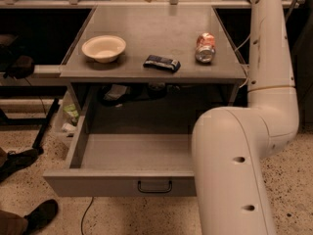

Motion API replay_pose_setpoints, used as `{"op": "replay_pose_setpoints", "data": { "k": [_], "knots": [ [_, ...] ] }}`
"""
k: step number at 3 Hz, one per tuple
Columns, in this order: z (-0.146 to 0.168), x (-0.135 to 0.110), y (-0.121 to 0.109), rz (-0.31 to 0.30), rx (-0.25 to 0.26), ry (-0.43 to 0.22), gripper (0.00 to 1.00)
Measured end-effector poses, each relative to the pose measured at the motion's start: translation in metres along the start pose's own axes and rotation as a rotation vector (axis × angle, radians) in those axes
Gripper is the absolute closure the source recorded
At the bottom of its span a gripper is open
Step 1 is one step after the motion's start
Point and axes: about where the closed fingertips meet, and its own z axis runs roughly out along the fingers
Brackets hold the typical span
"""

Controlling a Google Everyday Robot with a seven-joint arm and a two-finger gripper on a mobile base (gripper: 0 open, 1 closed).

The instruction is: Place sponge into top drawer

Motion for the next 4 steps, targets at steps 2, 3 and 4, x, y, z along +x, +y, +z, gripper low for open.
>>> {"op": "replay_pose_setpoints", "data": {
  "k": [2,3,4],
  "knots": [
    [0.016,-0.026,0.030,-0.036,-0.118,-0.060,1.00],
    [0.026,-0.025,0.030,-0.021,-0.128,-0.111,1.00],
    [0.063,-0.031,0.048,0.002,-0.220,-0.217,1.00]
  ]
}}
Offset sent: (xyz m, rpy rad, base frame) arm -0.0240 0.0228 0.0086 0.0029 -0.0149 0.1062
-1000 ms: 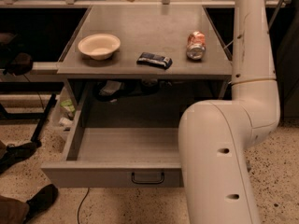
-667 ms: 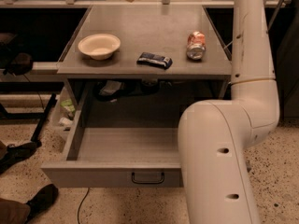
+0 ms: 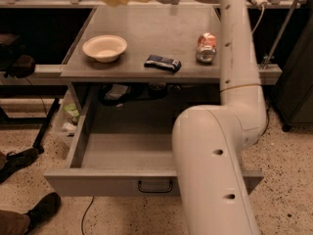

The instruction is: Place sponge into top drawer

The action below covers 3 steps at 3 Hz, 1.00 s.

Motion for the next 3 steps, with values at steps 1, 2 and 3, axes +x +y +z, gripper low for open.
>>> {"op": "replay_pose_setpoints", "data": {
  "k": [1,2,3],
  "knots": [
    [0.045,-0.006,0.019,0.013,-0.122,-0.111,1.00],
    [0.077,-0.014,0.037,0.030,-0.225,-0.187,1.00],
    [0.108,-0.028,0.059,0.063,-0.336,-0.214,1.00]
  ]
}}
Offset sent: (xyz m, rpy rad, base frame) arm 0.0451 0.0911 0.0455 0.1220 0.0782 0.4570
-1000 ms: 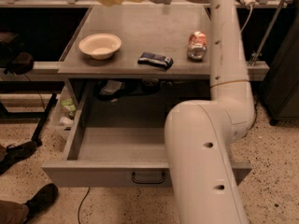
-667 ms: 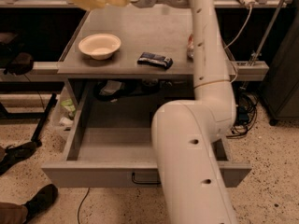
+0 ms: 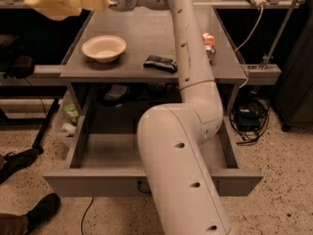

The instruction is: Place sponge into top drawer

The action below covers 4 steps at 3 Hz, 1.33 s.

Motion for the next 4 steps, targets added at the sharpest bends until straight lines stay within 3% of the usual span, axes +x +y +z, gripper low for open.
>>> {"op": "replay_pose_setpoints", "data": {
  "k": [1,2,3,4],
  "knots": [
    [0.030,-0.006,0.012,0.065,-0.093,0.001,1.00],
    [0.048,-0.012,0.017,0.120,-0.138,-0.001,1.00],
    [0.061,-0.019,0.018,0.152,-0.150,0.008,1.00],
    [0.070,-0.021,0.013,0.171,-0.131,0.047,1.00]
  ]
}}
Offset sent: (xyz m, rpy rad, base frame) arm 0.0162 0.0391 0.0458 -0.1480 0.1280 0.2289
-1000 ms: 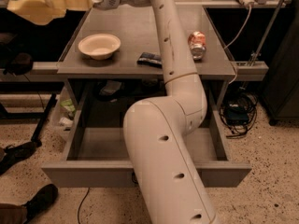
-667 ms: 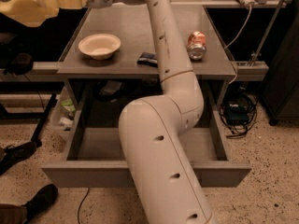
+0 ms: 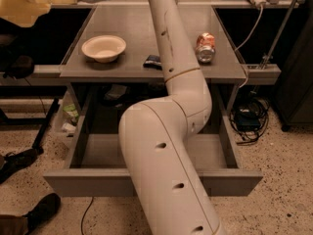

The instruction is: Place sponge into top drawer

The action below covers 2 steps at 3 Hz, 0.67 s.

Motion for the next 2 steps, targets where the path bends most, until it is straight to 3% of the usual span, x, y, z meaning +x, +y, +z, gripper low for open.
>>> {"op": "replay_pose_setpoints", "data": {
  "k": [2],
  "knots": [
    [-0.028,0.007,-0.011,0.043,0.158,0.179,1.00]
  ]
}}
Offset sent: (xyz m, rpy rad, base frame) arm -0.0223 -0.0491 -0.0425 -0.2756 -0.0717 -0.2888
